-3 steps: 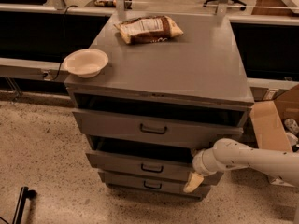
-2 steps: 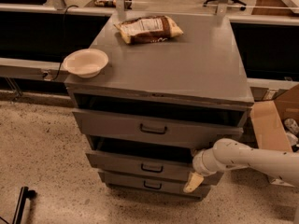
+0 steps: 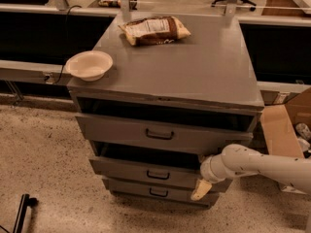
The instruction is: Open middle drawer
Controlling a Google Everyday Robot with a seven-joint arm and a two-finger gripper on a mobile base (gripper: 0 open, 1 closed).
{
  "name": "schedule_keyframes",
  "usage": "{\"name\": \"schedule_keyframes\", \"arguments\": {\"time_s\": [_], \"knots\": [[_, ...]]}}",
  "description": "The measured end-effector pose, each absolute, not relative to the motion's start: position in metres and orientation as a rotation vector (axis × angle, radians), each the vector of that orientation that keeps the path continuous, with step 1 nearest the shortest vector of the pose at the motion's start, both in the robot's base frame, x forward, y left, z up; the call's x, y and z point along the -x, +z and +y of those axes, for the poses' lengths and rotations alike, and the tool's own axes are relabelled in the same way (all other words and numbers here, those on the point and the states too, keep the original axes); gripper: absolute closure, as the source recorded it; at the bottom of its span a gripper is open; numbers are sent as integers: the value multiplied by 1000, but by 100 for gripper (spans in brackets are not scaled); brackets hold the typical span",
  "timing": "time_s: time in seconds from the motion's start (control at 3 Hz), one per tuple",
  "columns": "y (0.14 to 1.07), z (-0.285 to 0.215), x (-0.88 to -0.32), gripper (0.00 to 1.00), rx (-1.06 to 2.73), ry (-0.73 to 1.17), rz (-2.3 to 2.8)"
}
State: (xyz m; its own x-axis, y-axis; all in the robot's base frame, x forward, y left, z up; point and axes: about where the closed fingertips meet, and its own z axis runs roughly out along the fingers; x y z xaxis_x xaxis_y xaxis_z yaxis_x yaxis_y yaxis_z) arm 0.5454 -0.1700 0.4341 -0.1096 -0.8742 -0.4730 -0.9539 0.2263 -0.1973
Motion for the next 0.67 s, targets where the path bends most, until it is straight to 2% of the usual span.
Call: {"name": "schedule_keyframes", "arguments": {"time_s": [0.33, 0.67], "knots": [[434, -170, -545, 18, 1676, 213, 2013], [434, -170, -545, 41, 1676, 213, 2013]]}}
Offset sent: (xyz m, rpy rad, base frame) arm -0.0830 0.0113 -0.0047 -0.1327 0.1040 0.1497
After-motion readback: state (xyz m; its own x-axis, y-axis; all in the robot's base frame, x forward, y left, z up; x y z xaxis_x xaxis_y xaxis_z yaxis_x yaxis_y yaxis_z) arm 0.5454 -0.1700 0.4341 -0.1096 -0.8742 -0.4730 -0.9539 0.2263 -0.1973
